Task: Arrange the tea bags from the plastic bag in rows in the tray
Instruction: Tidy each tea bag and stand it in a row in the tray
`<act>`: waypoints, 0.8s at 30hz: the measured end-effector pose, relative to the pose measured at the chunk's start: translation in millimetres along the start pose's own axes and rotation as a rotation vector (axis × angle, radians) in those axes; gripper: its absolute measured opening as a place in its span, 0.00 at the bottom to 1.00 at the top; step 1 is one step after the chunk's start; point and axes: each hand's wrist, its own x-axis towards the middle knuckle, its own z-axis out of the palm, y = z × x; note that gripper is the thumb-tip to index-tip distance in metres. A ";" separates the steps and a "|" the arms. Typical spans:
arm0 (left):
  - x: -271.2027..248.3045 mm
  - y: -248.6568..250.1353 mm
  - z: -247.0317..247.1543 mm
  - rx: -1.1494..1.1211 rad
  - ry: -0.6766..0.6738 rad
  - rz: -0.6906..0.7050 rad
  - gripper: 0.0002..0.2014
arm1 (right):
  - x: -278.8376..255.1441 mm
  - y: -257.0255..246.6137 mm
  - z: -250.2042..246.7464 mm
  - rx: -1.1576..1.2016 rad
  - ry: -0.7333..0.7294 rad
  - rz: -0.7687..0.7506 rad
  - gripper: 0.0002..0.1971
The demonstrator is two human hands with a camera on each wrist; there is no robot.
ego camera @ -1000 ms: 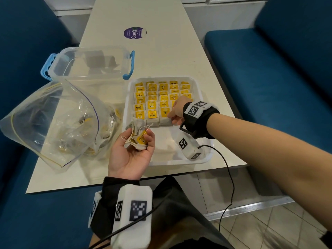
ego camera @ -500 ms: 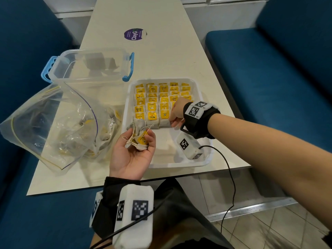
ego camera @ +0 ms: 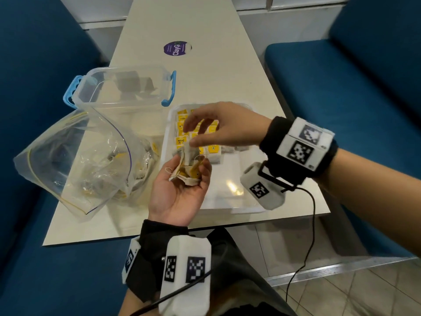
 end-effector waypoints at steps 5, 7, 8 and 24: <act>-2.0 -7.4 5.8 0.064 -0.063 -0.059 0.14 | -17.9 -1.3 7.6 -0.118 -0.033 -0.089 0.14; -2.4 -9.9 5.7 0.073 -0.069 -0.074 0.14 | -20.9 1.8 10.0 -0.129 -0.003 -0.098 0.13; -2.1 -10.8 5.2 0.075 -0.070 -0.077 0.14 | -22.1 3.6 11.1 -0.136 0.022 -0.098 0.13; -0.2 -12.1 1.7 0.070 -0.082 -0.099 0.16 | -39.1 11.6 18.1 -0.081 -0.013 -0.183 0.06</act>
